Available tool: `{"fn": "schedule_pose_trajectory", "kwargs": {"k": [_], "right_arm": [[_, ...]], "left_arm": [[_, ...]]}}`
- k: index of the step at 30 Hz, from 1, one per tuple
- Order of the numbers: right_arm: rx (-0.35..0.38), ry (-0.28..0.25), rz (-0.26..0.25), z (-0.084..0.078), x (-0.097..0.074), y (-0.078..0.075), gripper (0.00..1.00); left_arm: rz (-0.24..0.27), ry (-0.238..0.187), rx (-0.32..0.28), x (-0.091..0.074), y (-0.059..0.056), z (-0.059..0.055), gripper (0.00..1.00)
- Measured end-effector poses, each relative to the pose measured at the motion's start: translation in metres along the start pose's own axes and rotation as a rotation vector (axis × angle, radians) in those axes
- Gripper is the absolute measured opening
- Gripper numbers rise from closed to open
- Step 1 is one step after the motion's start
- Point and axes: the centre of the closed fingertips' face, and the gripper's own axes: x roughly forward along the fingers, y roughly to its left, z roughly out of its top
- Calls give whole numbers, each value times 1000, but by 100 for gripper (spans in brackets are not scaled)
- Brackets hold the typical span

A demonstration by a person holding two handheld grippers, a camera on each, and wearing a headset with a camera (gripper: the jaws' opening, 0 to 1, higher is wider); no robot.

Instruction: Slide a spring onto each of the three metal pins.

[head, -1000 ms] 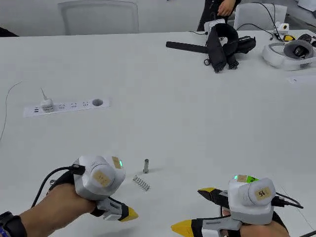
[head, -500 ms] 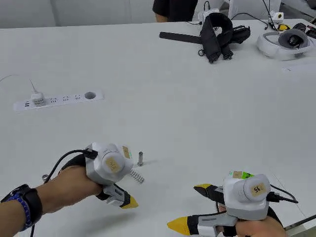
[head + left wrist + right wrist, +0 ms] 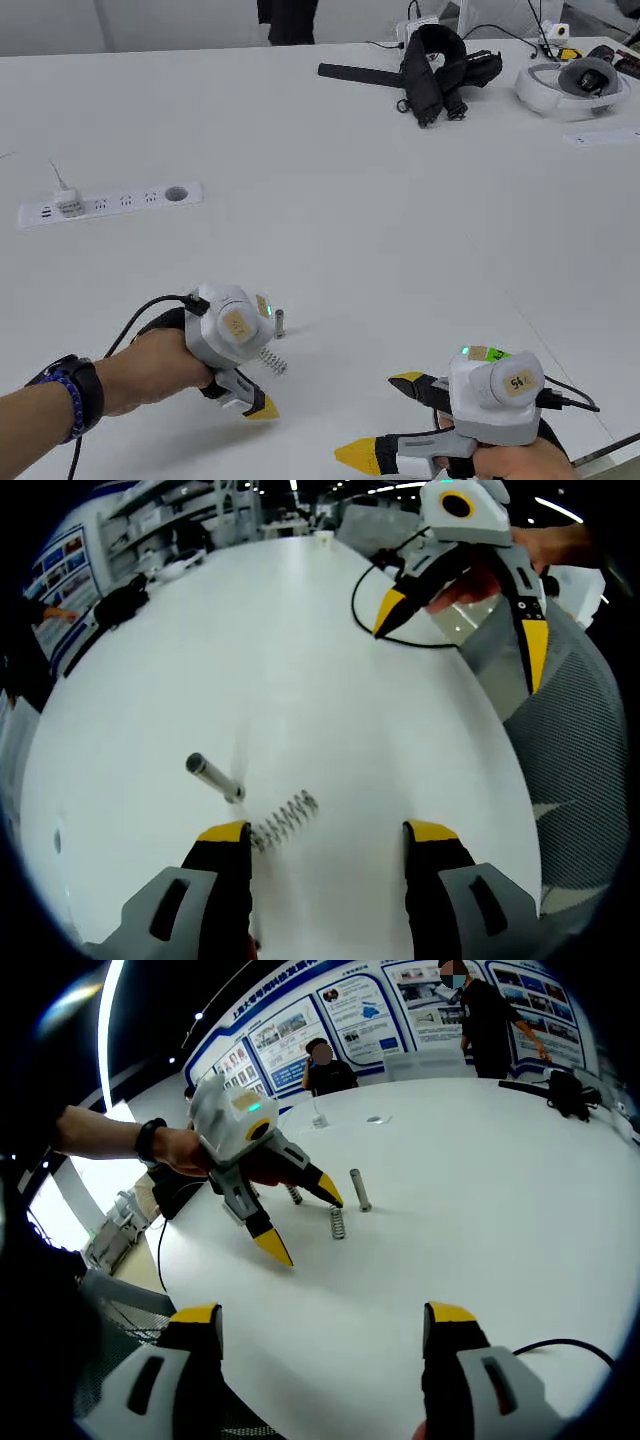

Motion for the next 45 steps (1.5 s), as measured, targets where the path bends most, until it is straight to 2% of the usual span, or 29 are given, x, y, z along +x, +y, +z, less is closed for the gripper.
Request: {"fn": "schedule_pose_trajectory", "kwargs": {"k": [11,16,19,22,23,28,30,35,41,45], "right_arm": [[5,4,5,0,2,2,82],[-1,9,14,0,4,5,82],[-2,11,20,-1,4,6,82],[-3,11,20,0,5,6,82],[-2,9,21,0,5,6,82],[-1,9,21,1,5,7,82],[-3,9,20,1,5,7,82],[-6,15,24,1,6,8,82],[-14,18,27,3,5,10,82],[-16,13,30,7,6,10,82]], "left_arm": [[-3,18,14,0,-6,-5,48],[8,23,2,1,-6,-9,37],[24,41,13,0,-5,-15,30],[27,46,-9,-1,-6,-18,23],[35,34,-5,-1,-5,-17,22],[48,42,-19,-2,-5,-18,17],[57,41,-27,-1,-4,-19,11],[84,20,-95,-2,-4,-19,11],[91,21,-132,-8,-10,-25,10],[108,-3,-136,-14,-16,-27,11]]}}
